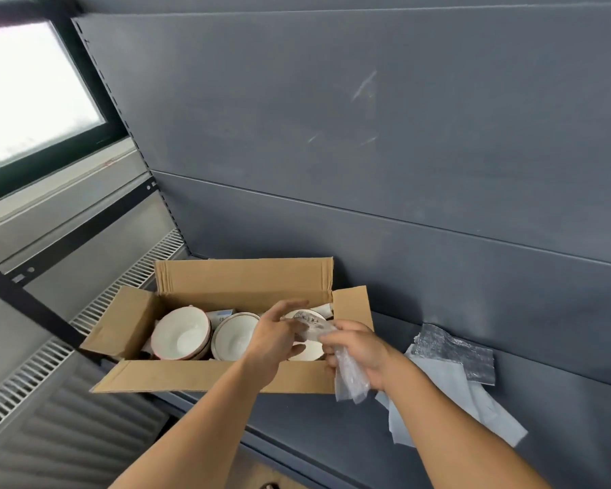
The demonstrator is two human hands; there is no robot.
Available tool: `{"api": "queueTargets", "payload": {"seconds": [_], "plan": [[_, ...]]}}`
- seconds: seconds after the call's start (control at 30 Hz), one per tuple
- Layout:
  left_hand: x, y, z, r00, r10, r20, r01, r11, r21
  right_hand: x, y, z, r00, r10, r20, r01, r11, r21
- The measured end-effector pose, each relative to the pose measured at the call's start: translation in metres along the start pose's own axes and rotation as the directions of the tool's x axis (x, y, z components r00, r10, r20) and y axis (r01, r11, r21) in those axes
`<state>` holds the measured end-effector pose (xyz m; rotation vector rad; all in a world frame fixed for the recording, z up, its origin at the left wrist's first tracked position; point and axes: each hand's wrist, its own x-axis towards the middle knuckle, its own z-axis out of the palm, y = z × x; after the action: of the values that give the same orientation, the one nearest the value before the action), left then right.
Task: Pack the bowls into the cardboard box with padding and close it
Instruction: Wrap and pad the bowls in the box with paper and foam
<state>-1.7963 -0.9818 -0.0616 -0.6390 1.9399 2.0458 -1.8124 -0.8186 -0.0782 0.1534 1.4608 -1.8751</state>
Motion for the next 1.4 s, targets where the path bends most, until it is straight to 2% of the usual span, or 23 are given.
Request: {"api": "queueTargets", "payload": {"seconds": [0.1,0.17,0.27,0.37,0.43,0.5,0.7,0.87,0.9,0.97,1.03,1.07,1.17,1.23,1.3,1.4], "plan": [[0.007,0.002,-0.020,1.000,-0.010,0.020,0.010,0.999,-0.033,0.016,-0.003,0.008,0.998,-0.053,-0.035,0.059,0.976,0.209],[0.012,-0.001,-0.029,1.000,-0.023,0.007,0.024,0.998,-0.052,0.029,-0.005,0.016,0.993,-0.067,-0.092,0.091,0.954,0.287],[0.017,-0.005,-0.042,1.000,-0.013,-0.022,0.012,0.998,-0.068,0.050,-0.009,0.037,0.970,-0.066,-0.236,0.122,0.965,0.232],[0.022,-0.011,-0.056,0.998,0.034,-0.062,-0.034,0.999,-0.011,0.075,-0.006,0.056,0.915,-0.092,-0.392,0.147,0.983,0.112],[0.024,-0.014,-0.065,0.994,0.069,-0.080,-0.068,0.998,0.008,0.091,-0.004,0.071,0.889,-0.094,-0.448,0.139,0.988,0.070],[0.025,-0.016,-0.074,0.988,0.114,-0.105,-0.109,0.992,0.058,0.104,-0.004,0.086,0.879,-0.079,-0.471,0.147,0.983,0.110],[0.029,-0.023,-0.092,0.970,0.205,-0.131,-0.180,0.967,0.182,0.132,-0.006,0.125,0.911,0.004,-0.412,0.108,0.963,0.248],[0.033,-0.015,-0.121,0.992,0.120,0.029,-0.123,0.933,0.338,0.141,-0.007,0.135,0.892,-0.081,-0.446,0.104,0.994,0.028],[0.036,-0.013,-0.128,0.995,0.103,0.013,-0.102,0.939,0.327,0.142,-0.008,0.134,0.892,-0.108,-0.439,0.110,0.994,-0.020],[0.045,-0.009,-0.140,0.996,0.046,-0.074,-0.032,0.984,0.175,0.142,-0.013,0.134,0.913,-0.133,-0.385,0.100,0.989,-0.104],[0.054,-0.004,-0.147,0.993,-0.018,-0.116,0.018,1.000,0.000,0.141,-0.017,0.135,0.949,-0.096,-0.302,0.054,0.988,-0.145],[0.057,-0.003,-0.149,0.995,-0.029,-0.100,0.026,0.999,-0.031,0.140,-0.019,0.136,0.962,-0.069,-0.266,0.027,0.987,-0.159],[0.063,0.003,-0.150,0.999,-0.003,0.050,0.006,0.999,-0.046,0.142,-0.022,0.141,0.978,-0.039,-0.206,-0.010,0.973,-0.231],[0.065,0.006,-0.150,0.992,0.017,0.126,-0.019,1.000,0.013,0.143,-0.023,0.145,0.982,-0.023,-0.188,-0.025,0.969,-0.246],[0.068,0.007,-0.152,0.986,0.048,0.162,-0.060,0.996,0.067,0.143,-0.024,0.149,0.986,0.011,-0.168,-0.049,0.974,-0.222],[0.074,0.007,-0.156,0.978,0.070,0.196,-0.083,0.995,0.060,0.149,-0.023,0.144,0.986,0.010,-0.169,-0.054,0.965,-0.256]]}}
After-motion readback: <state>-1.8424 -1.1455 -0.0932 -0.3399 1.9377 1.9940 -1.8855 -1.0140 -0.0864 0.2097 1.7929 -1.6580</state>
